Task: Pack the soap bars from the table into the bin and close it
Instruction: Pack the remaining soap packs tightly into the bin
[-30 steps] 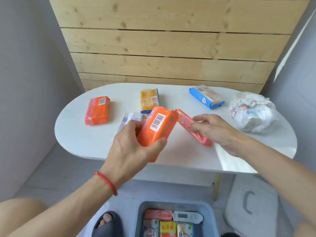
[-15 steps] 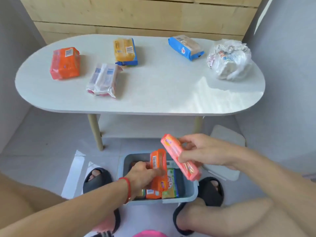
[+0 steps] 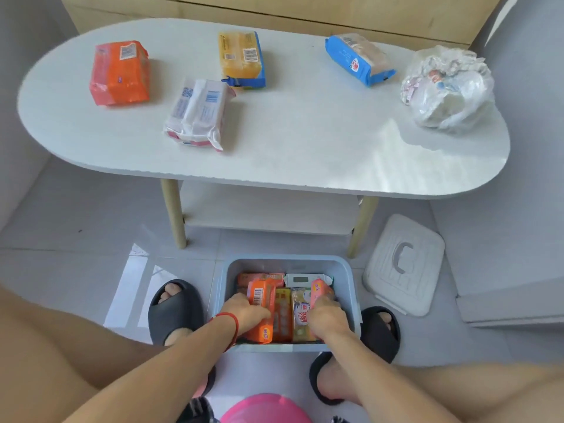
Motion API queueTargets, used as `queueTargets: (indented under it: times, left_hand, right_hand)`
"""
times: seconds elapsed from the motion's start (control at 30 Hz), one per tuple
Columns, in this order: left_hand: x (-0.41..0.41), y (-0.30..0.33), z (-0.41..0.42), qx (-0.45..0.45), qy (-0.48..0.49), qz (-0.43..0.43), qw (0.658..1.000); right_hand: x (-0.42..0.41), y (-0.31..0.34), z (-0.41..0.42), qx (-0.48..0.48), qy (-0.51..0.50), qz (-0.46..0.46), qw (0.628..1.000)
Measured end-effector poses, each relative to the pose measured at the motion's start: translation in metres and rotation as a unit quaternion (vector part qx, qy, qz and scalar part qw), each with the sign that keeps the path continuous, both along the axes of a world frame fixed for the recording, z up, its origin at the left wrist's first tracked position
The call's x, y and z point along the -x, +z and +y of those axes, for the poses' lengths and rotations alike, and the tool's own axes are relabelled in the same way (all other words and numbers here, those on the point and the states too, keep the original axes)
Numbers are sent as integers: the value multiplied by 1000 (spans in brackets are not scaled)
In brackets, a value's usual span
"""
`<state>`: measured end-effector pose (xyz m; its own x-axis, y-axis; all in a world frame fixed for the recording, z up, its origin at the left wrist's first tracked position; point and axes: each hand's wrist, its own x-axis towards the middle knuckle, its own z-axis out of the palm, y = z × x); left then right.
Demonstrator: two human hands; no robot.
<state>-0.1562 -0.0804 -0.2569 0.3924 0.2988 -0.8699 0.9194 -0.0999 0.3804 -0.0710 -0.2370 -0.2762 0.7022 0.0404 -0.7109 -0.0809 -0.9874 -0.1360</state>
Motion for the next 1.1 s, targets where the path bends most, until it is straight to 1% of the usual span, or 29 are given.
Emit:
queueTargets:
  times: [0.07,0.13,0.2,0.27,0.37,0.5,0.67,0.77,0.83,0.9,0.97,1.1]
  left_hand:
    - [3,-3,0,4,7,2,1000]
    - [3,-5,-1,7,12,2,1000]
    - [3,-7,-2,8,17,-1,1000]
    - [3,-8,-1,5,14,0,1000]
    - [3,-12,-1,4,6,1,1000]
    - [3,-15,-2,-5,-8,8,1000]
    - [2,-18,-3,-11,-2,11,1000]
    - [2,-19,-2,-10,-1,13,1000]
    - [3,-19,-3,-7,4,14,1000]
    - [3,-19,-3,-7,2,17,1000]
    - [3,-18,-3,-5,4,16,1000]
    - [1,-11,-3,0,22,2,1000]
  right_hand:
    - [-5,-2,-1,28,34,-14,999]
    - [-11,2,-5,74,104,-50,991]
    - [-11,3,-9,100,167,-92,977]
    - [-3,2,-7,107,194,-93,971]
    - [11,0,1,126,231,-53,963]
    - [16,-9,-6,133,230,-44,963]
    - [14,-16,-9,119,231,-25,965]
    - [11,-22,-14,89,214,41,972]
    - [6,-24,-15,66,182,83,977]
    - [-2,-25,-13,57,150,73,984]
    - [-6,-25,-8,51,137,69,987]
    - [0,-12,-1,55,159,112,979]
